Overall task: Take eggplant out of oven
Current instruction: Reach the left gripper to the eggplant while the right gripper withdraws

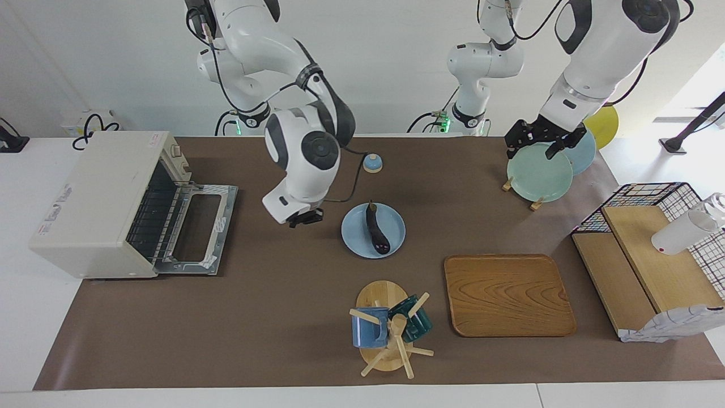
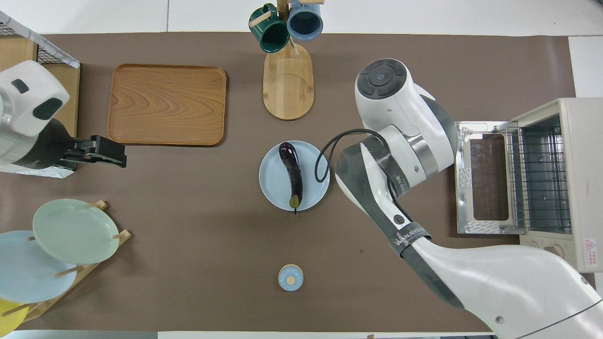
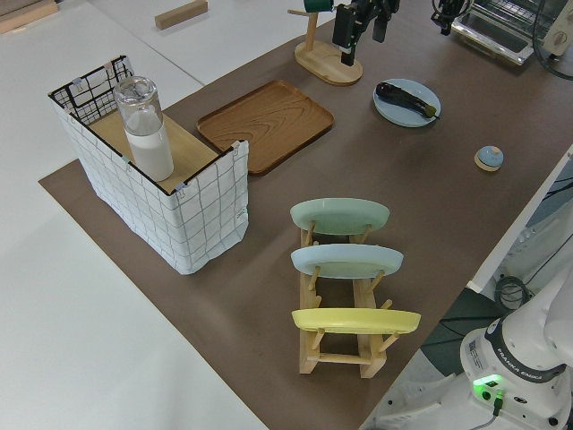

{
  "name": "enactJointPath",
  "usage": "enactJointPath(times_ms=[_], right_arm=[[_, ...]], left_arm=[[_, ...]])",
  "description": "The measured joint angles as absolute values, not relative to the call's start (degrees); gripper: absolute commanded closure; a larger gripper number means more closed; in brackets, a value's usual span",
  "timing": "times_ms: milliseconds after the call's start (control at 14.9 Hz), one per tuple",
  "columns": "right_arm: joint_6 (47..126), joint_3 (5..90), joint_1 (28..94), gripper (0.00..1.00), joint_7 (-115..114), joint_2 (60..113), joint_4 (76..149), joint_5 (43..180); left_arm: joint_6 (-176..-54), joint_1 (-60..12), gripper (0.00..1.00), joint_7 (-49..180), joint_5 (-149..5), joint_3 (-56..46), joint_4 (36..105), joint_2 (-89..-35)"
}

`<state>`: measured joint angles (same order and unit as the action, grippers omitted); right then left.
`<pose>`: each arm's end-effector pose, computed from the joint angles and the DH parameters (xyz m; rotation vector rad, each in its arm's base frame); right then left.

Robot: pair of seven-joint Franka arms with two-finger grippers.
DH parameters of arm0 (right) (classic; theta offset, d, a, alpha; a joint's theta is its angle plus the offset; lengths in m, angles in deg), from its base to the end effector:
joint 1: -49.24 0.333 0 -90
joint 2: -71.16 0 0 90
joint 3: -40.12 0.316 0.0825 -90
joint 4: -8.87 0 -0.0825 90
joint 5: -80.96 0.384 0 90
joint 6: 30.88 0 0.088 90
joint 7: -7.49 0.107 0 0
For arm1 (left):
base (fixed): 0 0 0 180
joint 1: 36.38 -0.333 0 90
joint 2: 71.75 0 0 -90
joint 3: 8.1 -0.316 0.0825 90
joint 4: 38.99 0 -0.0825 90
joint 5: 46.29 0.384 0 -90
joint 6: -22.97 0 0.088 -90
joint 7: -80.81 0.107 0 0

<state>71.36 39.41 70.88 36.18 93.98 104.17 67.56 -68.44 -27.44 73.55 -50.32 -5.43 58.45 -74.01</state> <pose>0.5977 0.2081 0.3592 2.8121 -0.0750 -0.2218 0.5280 -0.1165 0.5872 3.0807 -0.1106 -0.1174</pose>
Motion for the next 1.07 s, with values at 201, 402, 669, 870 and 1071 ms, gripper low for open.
enactJointPath(times_ms=[201, 402, 669, 870, 1071], right_arm=[[81.52, 39.39, 65.07, 0.97, 34.77, 91.25, 116.89, 65.29], [83.11, 39.41, 63.51, 0.96, 33.62, 89.26, 121.29, 65.19], [85.10, 39.43, 61.65, 0.95, 32.00, 87.91, 124.35, 64.33], [85.47, 39.44, 59.21, 0.94, 29.93, 87.76, 125.24, 63.27], [85.79, 39.53, 57.60, 0.94, 26.92, 87.59, 125.61, 62.97]], left_arm=[[-76.02, -20.13, 0.00, 67.46, -51.14, -4.81, 63.25, -73.49], [-83.71, -14.40, 0.00, 63.07, -53.46, -4.62, 65.28, -70.27], [-95.33, -6.73, 0.00, 55.51, -53.87, -4.54, 65.68, -62.20], [-101.47, -3.93, 0.00, 53.71, -53.88, -4.56, 65.67, -57.07], [-106.38, -1.69, 0.00, 52.99, -53.90, -4.58, 65.68, -52.87]])
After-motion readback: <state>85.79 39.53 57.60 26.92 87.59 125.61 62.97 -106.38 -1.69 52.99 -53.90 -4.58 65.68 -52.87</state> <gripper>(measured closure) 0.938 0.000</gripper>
